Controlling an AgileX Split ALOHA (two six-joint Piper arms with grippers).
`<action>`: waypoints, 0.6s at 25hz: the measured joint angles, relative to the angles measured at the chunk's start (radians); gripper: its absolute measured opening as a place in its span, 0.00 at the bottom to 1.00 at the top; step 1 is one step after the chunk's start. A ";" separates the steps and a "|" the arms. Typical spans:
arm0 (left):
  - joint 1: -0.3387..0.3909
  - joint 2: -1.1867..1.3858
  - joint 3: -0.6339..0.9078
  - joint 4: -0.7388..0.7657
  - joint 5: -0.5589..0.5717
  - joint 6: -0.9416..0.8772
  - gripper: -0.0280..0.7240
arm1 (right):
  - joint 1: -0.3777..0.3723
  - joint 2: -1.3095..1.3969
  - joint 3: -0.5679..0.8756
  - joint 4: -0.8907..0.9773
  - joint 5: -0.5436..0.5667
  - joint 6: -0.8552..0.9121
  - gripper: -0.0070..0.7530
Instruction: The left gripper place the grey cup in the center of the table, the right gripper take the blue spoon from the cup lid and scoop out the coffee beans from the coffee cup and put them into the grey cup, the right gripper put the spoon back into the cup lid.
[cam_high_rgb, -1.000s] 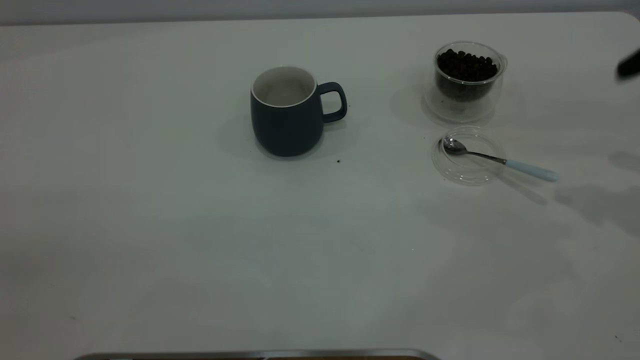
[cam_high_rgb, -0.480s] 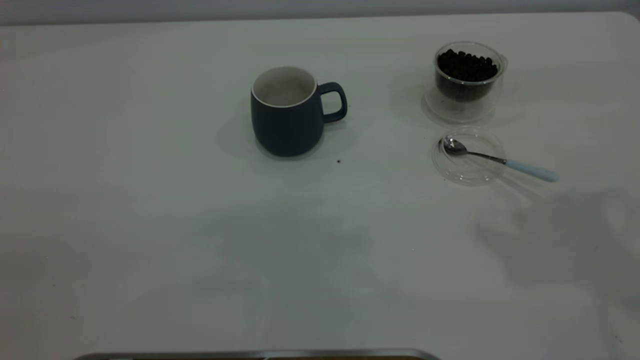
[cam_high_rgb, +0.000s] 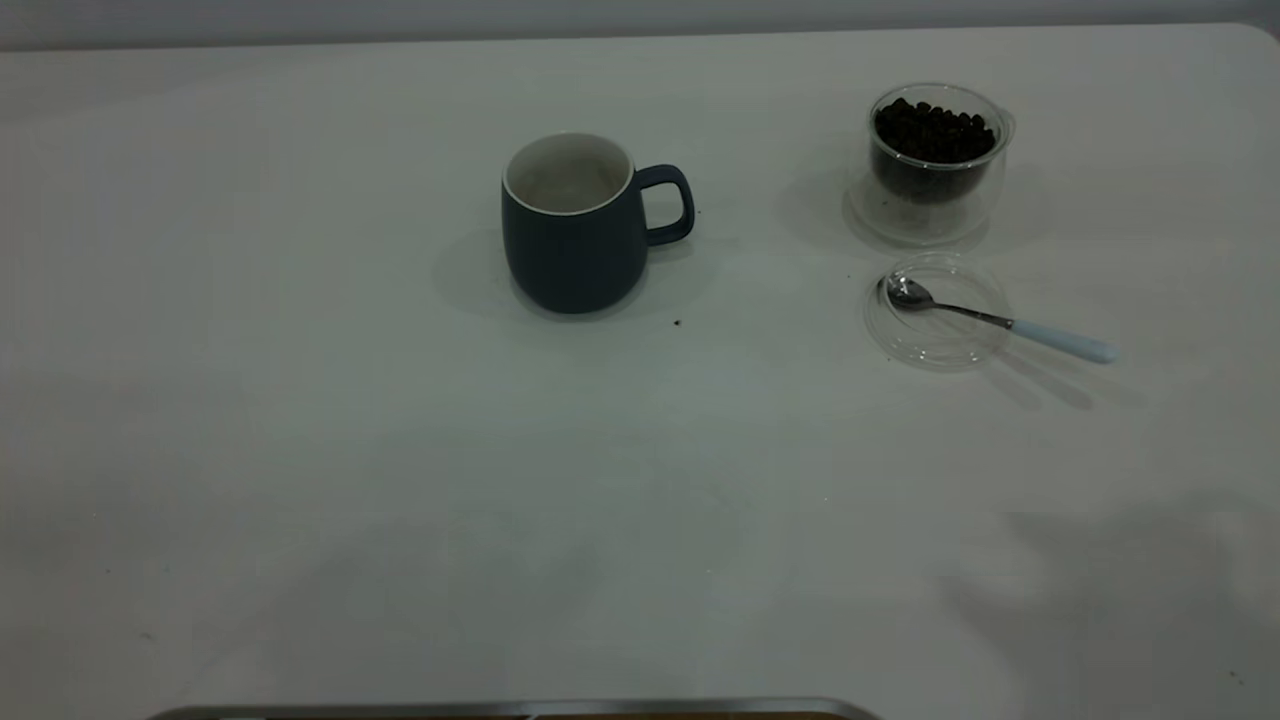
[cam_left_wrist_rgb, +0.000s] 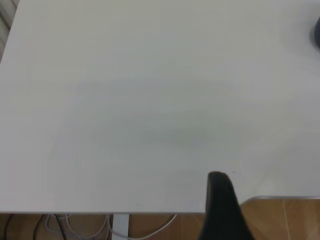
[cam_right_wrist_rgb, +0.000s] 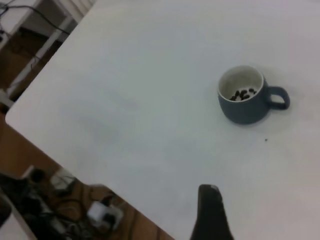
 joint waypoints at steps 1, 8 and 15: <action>0.000 0.000 0.000 0.000 0.000 0.000 0.77 | 0.000 -0.044 0.000 -0.014 0.015 -0.005 0.78; 0.000 0.000 0.000 0.000 0.000 0.000 0.77 | 0.001 -0.323 0.000 -0.211 0.068 0.071 0.78; 0.000 0.000 0.000 0.000 0.000 -0.002 0.77 | 0.001 -0.540 0.000 -0.416 0.191 0.340 0.78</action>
